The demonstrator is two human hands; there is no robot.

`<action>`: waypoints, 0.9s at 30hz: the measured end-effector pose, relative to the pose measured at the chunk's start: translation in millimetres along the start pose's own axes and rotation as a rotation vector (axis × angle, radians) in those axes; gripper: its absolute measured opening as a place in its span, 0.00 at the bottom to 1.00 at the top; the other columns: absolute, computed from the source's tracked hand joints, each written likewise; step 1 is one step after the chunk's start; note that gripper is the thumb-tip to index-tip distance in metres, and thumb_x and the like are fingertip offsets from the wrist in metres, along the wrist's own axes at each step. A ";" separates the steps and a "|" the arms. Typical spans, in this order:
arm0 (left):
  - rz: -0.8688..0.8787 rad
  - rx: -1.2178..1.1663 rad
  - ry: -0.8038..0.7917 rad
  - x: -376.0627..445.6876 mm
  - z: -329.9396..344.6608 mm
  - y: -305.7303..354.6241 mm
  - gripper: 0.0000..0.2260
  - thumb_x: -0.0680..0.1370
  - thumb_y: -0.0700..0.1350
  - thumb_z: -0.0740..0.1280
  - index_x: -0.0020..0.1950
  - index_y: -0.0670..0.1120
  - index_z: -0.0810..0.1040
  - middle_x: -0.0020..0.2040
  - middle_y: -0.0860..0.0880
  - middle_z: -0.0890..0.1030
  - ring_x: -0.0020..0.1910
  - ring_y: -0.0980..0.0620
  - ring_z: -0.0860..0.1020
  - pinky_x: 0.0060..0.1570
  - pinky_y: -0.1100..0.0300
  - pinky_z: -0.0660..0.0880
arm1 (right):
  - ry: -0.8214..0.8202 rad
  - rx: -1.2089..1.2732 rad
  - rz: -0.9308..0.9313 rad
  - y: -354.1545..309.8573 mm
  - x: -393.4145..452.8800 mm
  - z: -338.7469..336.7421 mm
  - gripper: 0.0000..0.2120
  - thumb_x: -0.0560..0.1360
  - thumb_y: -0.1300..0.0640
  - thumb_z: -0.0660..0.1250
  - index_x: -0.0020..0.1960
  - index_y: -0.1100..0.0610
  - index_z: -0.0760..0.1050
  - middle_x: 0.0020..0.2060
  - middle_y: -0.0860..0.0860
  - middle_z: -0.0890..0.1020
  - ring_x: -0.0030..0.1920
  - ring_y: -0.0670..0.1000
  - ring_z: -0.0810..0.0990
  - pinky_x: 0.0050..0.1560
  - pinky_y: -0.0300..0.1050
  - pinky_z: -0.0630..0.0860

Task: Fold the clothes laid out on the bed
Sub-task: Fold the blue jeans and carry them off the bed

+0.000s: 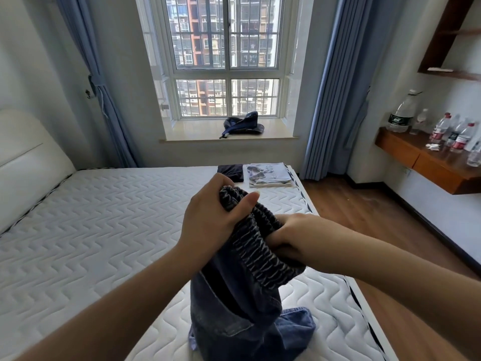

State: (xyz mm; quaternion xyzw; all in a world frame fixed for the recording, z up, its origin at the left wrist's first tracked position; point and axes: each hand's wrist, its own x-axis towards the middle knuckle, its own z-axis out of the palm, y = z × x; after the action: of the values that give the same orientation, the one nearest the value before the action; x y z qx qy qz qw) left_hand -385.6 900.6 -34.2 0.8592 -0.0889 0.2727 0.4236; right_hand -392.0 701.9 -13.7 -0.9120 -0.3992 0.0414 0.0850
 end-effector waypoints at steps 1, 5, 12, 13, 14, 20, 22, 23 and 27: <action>-0.010 -0.022 -0.020 1.8 -3.8 -2.7 0.19 0.66 0.72 0.62 0.44 0.59 0.69 0.40 0.63 0.78 0.40 0.64 0.76 0.35 0.70 0.68 | 0.039 0.083 0.000 0.8 -1.8 -1.4 0.09 0.79 0.54 0.65 0.54 0.44 0.81 0.55 0.44 0.78 0.49 0.47 0.78 0.51 0.43 0.75; 0.024 -0.164 -0.150 8.3 -23.4 -13.7 0.18 0.66 0.64 0.65 0.54 0.60 0.74 0.45 0.64 0.79 0.43 0.65 0.78 0.41 0.76 0.68 | 0.213 0.322 0.012 5.2 -14.3 -12.8 0.08 0.78 0.62 0.66 0.52 0.52 0.83 0.58 0.43 0.80 0.53 0.40 0.78 0.54 0.30 0.72; 0.049 -0.318 -0.394 11.3 -47.3 -30.6 0.22 0.64 0.55 0.75 0.56 0.54 0.77 0.47 0.57 0.83 0.50 0.57 0.81 0.53 0.63 0.75 | 0.348 0.866 0.226 1.0 -33.5 -15.8 0.18 0.82 0.63 0.57 0.44 0.47 0.80 0.42 0.48 0.83 0.43 0.46 0.82 0.46 0.40 0.78; 0.053 -0.308 -0.432 11.4 -49.3 -32.6 0.21 0.65 0.52 0.76 0.56 0.54 0.77 0.47 0.57 0.83 0.50 0.58 0.81 0.53 0.63 0.74 | 0.334 0.929 0.211 -1.7 -36.0 -13.9 0.18 0.82 0.64 0.56 0.44 0.49 0.80 0.42 0.49 0.82 0.42 0.46 0.81 0.45 0.40 0.79; 0.060 -0.301 -0.459 11.1 -51.1 -34.3 0.20 0.65 0.49 0.76 0.55 0.54 0.77 0.47 0.57 0.83 0.50 0.58 0.81 0.52 0.64 0.74 | 0.305 0.911 0.172 -3.8 -38.5 -12.9 0.17 0.83 0.63 0.57 0.44 0.49 0.79 0.44 0.48 0.82 0.43 0.46 0.81 0.46 0.42 0.79; 0.089 -0.296 -0.485 -2.2 -43.8 -35.2 0.14 0.66 0.51 0.76 0.48 0.55 0.77 0.41 0.58 0.82 0.43 0.61 0.80 0.44 0.73 0.71 | -0.127 0.117 -0.054 -15.5 -40.4 -26.0 0.10 0.77 0.55 0.61 0.53 0.41 0.69 0.55 0.38 0.74 0.51 0.43 0.77 0.52 0.37 0.74; 0.067 -0.313 -0.478 -5.5 -39.3 -35.9 0.12 0.67 0.52 0.75 0.47 0.55 0.77 0.41 0.58 0.82 0.43 0.60 0.80 0.45 0.71 0.72 | -0.215 -0.095 -0.038 -19.2 -37.2 -20.1 0.12 0.80 0.48 0.60 0.63 0.38 0.65 0.66 0.35 0.66 0.57 0.42 0.76 0.58 0.38 0.73; 0.065 -0.319 -0.468 -5.7 -38.4 -36.8 0.12 0.67 0.52 0.76 0.47 0.55 0.77 0.41 0.57 0.82 0.43 0.60 0.80 0.46 0.71 0.72 | -0.196 -0.147 -0.030 -20.5 -35.8 -16.0 0.15 0.81 0.46 0.60 0.66 0.38 0.64 0.70 0.37 0.63 0.58 0.45 0.77 0.58 0.36 0.71; 0.060 -0.325 -0.434 -0.9 -41.3 -43.5 0.12 0.69 0.48 0.78 0.46 0.55 0.77 0.41 0.57 0.82 0.43 0.61 0.80 0.43 0.75 0.71 | -0.053 -0.009 -0.077 -29.2 -34.9 -17.4 0.12 0.81 0.50 0.62 0.63 0.45 0.77 0.72 0.45 0.69 0.60 0.50 0.80 0.57 0.37 0.73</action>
State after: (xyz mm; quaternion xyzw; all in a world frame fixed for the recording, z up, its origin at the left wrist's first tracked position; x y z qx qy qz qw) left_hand -385.9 959.8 -43.9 0.8152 -0.2456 0.0768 0.5188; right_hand -434.2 693.6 9.2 -0.8950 -0.4362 0.0602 0.0720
